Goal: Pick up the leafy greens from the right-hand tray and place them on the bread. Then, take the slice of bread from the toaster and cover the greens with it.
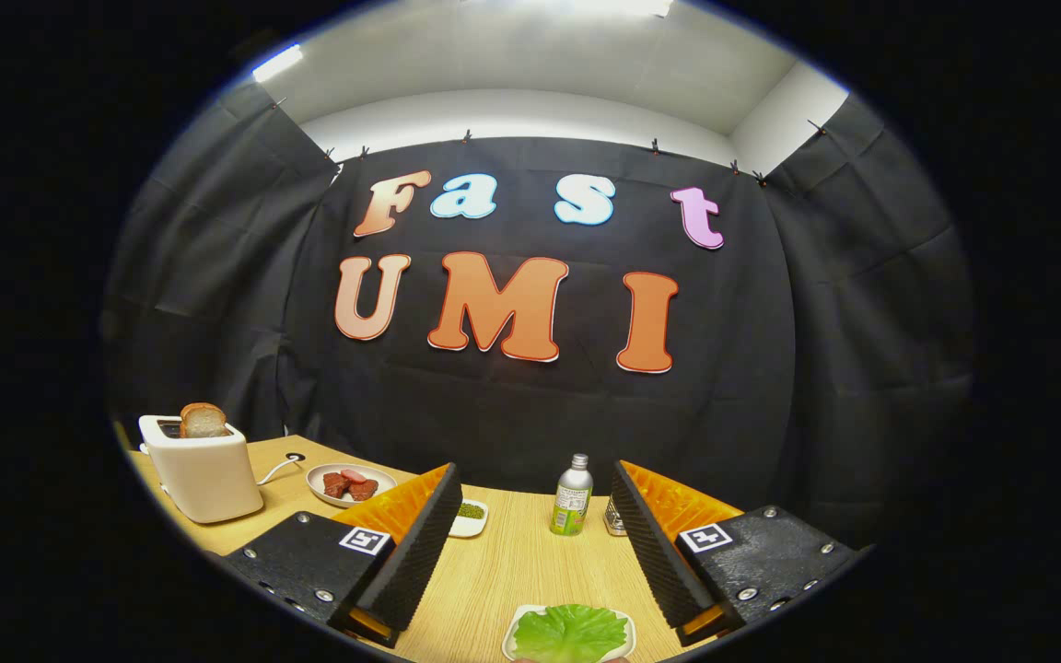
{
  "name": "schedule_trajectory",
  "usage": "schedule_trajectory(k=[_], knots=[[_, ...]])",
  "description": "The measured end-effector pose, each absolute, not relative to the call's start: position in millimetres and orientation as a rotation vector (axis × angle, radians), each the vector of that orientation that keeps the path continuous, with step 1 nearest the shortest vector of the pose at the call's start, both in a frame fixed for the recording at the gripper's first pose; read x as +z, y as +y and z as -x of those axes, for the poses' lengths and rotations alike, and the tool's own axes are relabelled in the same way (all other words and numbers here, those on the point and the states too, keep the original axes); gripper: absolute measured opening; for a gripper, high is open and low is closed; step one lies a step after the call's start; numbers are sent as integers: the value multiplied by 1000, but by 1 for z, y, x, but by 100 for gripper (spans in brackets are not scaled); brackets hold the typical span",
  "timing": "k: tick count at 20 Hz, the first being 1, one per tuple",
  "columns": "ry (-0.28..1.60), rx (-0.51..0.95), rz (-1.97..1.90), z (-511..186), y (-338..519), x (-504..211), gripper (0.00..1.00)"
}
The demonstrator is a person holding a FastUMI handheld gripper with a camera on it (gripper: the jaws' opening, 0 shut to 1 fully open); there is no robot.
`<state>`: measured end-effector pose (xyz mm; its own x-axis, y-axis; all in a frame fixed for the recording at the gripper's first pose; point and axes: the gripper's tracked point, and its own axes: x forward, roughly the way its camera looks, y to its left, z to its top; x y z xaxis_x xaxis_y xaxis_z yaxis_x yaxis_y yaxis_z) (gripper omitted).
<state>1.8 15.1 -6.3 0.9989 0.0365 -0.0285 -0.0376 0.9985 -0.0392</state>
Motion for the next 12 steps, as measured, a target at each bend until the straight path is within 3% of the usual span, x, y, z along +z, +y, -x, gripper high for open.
schedule_trajectory(k=[12], knots=[[167, 67, 22, -6, 11, -47, 98]])
